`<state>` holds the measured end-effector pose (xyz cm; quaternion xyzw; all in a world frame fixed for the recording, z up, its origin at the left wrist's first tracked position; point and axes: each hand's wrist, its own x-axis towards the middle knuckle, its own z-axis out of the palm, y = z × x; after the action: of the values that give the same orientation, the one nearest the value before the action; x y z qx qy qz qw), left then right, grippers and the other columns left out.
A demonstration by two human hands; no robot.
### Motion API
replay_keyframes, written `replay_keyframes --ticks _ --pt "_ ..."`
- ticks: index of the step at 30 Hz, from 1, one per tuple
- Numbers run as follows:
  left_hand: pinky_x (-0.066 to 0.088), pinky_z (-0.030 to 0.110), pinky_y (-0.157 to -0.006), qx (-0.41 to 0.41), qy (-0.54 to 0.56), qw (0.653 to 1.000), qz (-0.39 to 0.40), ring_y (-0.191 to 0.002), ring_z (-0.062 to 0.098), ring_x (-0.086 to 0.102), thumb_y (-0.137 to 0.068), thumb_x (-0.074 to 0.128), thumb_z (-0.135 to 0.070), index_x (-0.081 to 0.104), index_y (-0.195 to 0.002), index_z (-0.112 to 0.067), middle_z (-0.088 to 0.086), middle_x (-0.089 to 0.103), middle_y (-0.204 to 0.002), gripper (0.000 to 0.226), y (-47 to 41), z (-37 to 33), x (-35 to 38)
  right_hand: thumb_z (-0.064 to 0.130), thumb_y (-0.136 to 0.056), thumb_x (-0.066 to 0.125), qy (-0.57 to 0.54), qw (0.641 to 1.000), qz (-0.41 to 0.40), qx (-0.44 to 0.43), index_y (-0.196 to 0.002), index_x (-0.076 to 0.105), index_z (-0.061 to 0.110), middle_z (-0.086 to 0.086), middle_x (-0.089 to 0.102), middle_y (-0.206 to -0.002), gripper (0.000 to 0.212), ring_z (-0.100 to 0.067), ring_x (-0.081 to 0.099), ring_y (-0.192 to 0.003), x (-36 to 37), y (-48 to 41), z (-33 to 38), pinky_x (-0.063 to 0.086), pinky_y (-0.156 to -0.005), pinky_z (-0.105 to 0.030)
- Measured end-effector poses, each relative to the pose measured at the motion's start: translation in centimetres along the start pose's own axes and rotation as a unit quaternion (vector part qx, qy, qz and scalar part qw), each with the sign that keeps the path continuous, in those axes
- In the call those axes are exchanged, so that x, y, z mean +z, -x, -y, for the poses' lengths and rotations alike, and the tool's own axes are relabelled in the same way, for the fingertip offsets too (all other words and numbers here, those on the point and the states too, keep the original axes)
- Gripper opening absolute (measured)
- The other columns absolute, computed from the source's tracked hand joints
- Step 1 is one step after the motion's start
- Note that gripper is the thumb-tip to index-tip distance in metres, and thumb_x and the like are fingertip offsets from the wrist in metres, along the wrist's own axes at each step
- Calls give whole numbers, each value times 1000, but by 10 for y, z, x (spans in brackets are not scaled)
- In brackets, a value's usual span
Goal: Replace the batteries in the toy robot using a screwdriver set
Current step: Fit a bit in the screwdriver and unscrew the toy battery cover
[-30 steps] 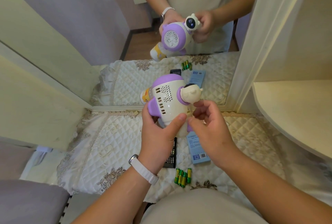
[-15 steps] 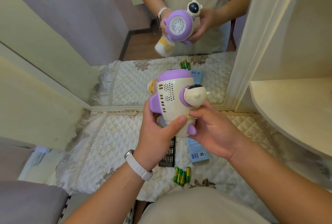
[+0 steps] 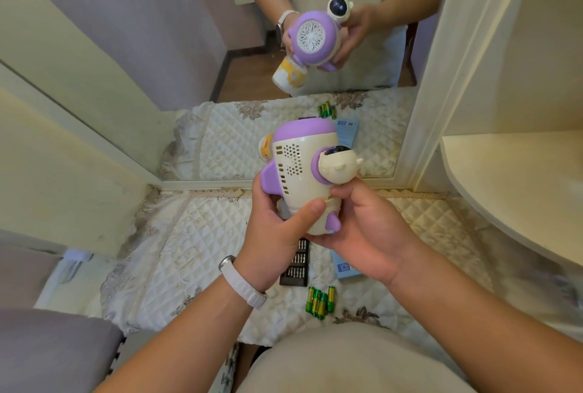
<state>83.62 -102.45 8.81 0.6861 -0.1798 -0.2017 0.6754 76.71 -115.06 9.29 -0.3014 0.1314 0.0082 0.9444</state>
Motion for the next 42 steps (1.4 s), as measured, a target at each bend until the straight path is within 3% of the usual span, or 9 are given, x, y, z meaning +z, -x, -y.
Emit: replay_keyframes --ticks 4,8,12,16,21,29,35,38,42 --pt "55 29 -87 -27 7 999 18 -114 19 65 -78 77 -17 36 -136 -15 11 62 -128 71 -1 7 -2 18 -79 50 -36 999 -15 35 -138 49 22 -16 59 -133 59 -34 54 -124 -2 -4 -5 41 -101 -55" --pt "55 27 -83 -57 4 998 27 -108 14 68 -79 72 -10 36 -135 -14 3 66 -121 67 3 21 -6 25 -85 52 -82 993 -31 74 -135 54 19 -15 63 -127 51 -34 54 -125 -16 -9 -24 39 -104 -55" --pt "55 28 -83 -90 9 996 15 -108 14 67 -78 73 -9 36 -136 -11 7 65 -123 69 10 35 -13 24 -84 51 -110 987 -47 109 -137 51 19 -15 59 -134 53 -32 41 -125 -26 -17 -43 34 -107 -56" --pt "55 27 -84 -116 22 993 0 -111 15 67 -77 74 -11 38 -136 -12 11 63 -128 70 13 49 -22 21 -87 42 -121 980 -79 139 -137 50 21 -13 63 -129 51 -35 48 -131 -26 -22 -53 33 -108 -55" --pt "55 29 -87 -120 33 992 -3 -114 16 65 -77 76 -15 40 -134 -15 9 63 -129 68 7 61 -36 27 -91 39 -79 974 -129 169 -133 56 22 -11 66 -125 45 -33 56 -123 -16 -35 -52 37 -105 -54" --pt "56 25 -83 -120 70 990 22 -108 8 66 -74 75 -17 44 -126 -26 1 64 -124 61 -11 56 -79 15 -78 39 -52 973 -163 157 -131 57 19 -14 66 -124 56 -35 58 -120 22 -61 -64 35 -105 -56" --pt "57 33 -88 -124 97 988 -6 -115 19 65 -73 78 -23 48 -128 -24 4 66 -125 62 -22 53 -109 27 -84 45 -33 981 -140 127 -122 64 14 -15 67 -121 44 -35 62 -114 56 -68 -72 36 -105 -57" --pt "58 37 -87 -129 106 986 -24 -112 22 66 -76 81 -22 49 -130 -23 5 67 -123 63 -27 51 -118 28 -81 55 -7 979 -176 104 -108 72 14 -12 70 -110 35 -35 66 -106 67 -71 -77 44 -99 -55" --pt "58 29 -81 -129 91 986 -44 -106 17 67 -82 80 -15 48 -129 -27 2 67 -119 58 -32 51 -129 25 -89 64 88 966 -240 50 -119 56 18 -8 66 -110 31 -26 67 -97 72 -77 -98 51 -94 -49"
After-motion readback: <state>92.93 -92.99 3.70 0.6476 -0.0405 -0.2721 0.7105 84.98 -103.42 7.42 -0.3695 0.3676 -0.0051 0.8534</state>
